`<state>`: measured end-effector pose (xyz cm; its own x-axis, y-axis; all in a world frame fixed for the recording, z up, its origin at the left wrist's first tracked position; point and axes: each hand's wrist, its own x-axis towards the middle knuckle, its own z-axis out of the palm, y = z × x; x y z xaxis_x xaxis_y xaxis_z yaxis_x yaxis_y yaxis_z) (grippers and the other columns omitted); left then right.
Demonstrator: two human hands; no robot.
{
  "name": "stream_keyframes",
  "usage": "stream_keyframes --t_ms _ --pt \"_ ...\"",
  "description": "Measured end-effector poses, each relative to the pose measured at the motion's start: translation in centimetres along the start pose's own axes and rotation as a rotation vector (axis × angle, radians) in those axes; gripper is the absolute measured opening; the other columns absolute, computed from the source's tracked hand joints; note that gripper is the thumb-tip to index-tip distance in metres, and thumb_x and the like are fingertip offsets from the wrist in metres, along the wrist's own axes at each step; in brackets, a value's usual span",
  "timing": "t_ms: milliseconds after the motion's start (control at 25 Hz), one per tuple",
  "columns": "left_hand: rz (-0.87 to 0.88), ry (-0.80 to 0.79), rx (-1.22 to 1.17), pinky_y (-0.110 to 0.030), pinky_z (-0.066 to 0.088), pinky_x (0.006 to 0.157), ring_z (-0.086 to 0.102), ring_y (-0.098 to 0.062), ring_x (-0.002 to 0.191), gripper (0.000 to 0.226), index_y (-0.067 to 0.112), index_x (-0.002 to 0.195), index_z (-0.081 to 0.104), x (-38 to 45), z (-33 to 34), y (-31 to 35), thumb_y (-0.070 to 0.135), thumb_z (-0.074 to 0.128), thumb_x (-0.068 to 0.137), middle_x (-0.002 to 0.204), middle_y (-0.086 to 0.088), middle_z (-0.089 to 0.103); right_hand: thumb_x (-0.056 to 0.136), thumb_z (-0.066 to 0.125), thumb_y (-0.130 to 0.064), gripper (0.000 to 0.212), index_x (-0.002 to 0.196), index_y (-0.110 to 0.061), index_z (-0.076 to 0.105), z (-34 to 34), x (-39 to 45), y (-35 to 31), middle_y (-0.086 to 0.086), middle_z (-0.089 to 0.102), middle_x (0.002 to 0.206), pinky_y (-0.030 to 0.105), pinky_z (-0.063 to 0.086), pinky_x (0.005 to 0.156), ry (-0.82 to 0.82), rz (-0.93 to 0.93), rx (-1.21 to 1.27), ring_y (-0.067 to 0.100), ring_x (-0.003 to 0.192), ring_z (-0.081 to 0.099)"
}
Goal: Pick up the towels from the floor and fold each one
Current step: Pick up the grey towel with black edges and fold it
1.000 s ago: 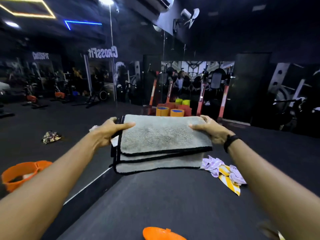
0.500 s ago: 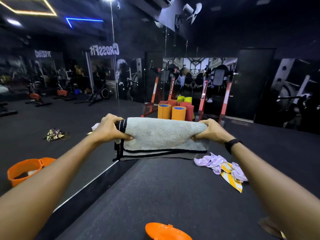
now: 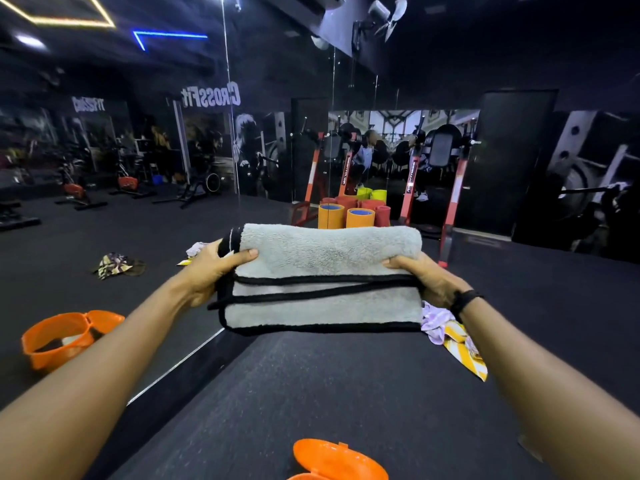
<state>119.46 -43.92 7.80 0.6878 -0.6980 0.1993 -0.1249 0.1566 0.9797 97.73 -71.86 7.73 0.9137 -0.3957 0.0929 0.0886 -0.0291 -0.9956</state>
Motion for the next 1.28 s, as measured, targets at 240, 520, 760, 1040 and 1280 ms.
stream_keyframes --t_ms 240,520,760,1040,1280 --pt "-0.136 0.025 0.089 -0.023 0.058 0.067 0.070 -0.011 0.078 0.034 0.010 0.115 0.061 0.5 1.6 -0.6 0.009 0.070 0.082 0.101 -0.004 0.069 0.090 0.055 0.001 0.018 0.102 -0.010 0.063 -0.9 0.4 -1.7 0.005 0.071 0.089 0.026 0.057 0.064 0.055 -0.020 -0.093 0.015 0.075 0.069" --pt "-0.213 0.078 0.529 -0.022 0.046 0.071 0.059 -0.012 0.091 0.039 0.017 0.112 0.060 2.0 2.8 -5.1 0.018 0.079 0.077 0.109 -0.005 0.060 0.081 0.065 0.003 0.022 0.097 -0.013 0.065 -1.3 2.3 -0.6 0.001 0.071 0.089 0.021 0.054 0.065 0.058 -0.024 -0.309 0.008 0.073 0.068" --pt "-0.257 0.016 0.705 -0.030 0.049 0.086 0.060 -0.016 0.091 0.031 0.018 0.103 0.060 1.7 4.0 -13.1 0.019 0.078 0.078 0.105 -0.007 0.062 0.071 0.075 -0.012 0.028 0.095 -0.019 0.062 -0.7 4.8 8.0 0.003 0.070 0.098 0.037 0.056 0.084 0.066 0.137 -0.519 0.019 0.091 0.067" --pt "-0.531 -0.167 0.872 -0.035 0.046 0.092 0.060 -0.028 0.106 0.048 0.007 0.123 0.056 2.1 1.1 -28.3 0.020 0.075 0.081 0.118 -0.015 0.061 0.069 0.076 -0.027 0.043 0.108 -0.017 0.061 -2.2 5.9 23.9 0.004 0.066 0.110 0.031 0.048 0.084 0.159 0.505 -0.747 0.024 0.105 0.060" --pt "-0.702 -0.406 0.889 -0.030 0.042 0.091 0.057 -0.027 0.112 0.050 0.007 0.127 0.053 5.0 -1.5 -39.8 0.021 0.072 0.084 0.124 -0.015 0.058 0.075 0.073 -0.035 0.062 0.128 -0.014 0.048 -3.8 4.5 37.2 0.015 0.056 0.127 0.042 0.045 0.090 0.257 0.884 -0.949 0.035 0.116 0.052"
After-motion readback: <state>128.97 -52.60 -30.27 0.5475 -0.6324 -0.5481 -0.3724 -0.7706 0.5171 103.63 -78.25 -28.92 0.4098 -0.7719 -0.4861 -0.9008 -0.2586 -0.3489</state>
